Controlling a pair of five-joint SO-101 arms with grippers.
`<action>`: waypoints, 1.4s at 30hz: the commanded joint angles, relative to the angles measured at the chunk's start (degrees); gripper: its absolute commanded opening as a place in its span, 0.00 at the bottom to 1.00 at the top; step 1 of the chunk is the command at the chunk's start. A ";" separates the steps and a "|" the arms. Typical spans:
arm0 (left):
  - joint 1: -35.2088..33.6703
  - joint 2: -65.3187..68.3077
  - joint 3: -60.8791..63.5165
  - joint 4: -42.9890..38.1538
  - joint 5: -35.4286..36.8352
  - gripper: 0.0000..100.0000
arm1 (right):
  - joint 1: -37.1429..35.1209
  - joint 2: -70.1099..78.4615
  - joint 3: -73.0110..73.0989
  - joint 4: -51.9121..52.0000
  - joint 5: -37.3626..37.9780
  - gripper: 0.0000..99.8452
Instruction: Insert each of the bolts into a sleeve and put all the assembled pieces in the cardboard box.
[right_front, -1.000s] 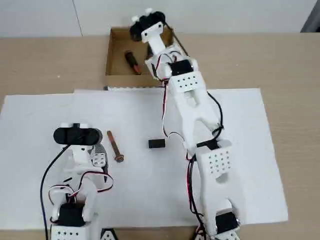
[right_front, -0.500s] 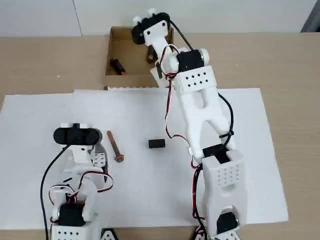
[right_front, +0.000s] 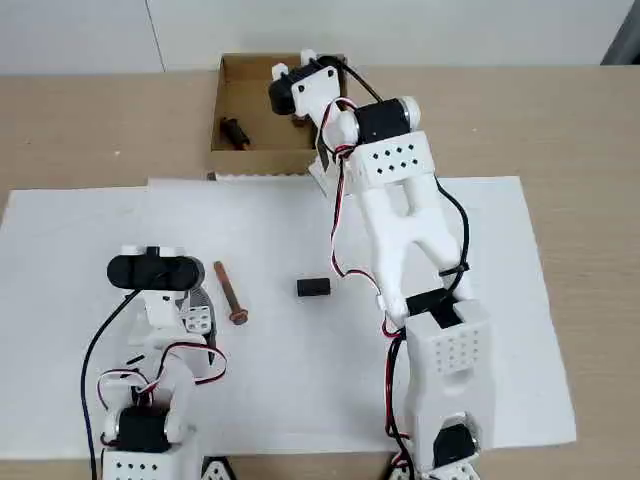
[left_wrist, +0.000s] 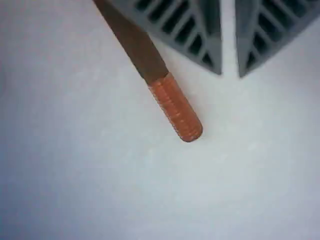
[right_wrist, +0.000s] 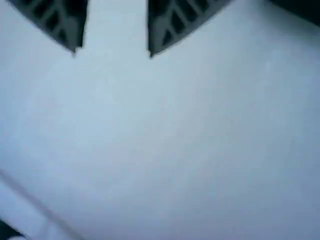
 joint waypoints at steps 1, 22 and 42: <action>-0.26 -0.62 -0.31 0.09 -0.18 0.01 | -1.89 -8.48 3.34 0.66 5.36 0.08; -0.35 -0.62 -0.31 0.09 -0.18 0.01 | -11.21 -24.22 40.35 -0.40 29.01 0.13; -5.98 -0.70 -0.31 -0.18 -0.18 0.01 | -13.32 -15.60 41.76 -8.48 36.48 0.17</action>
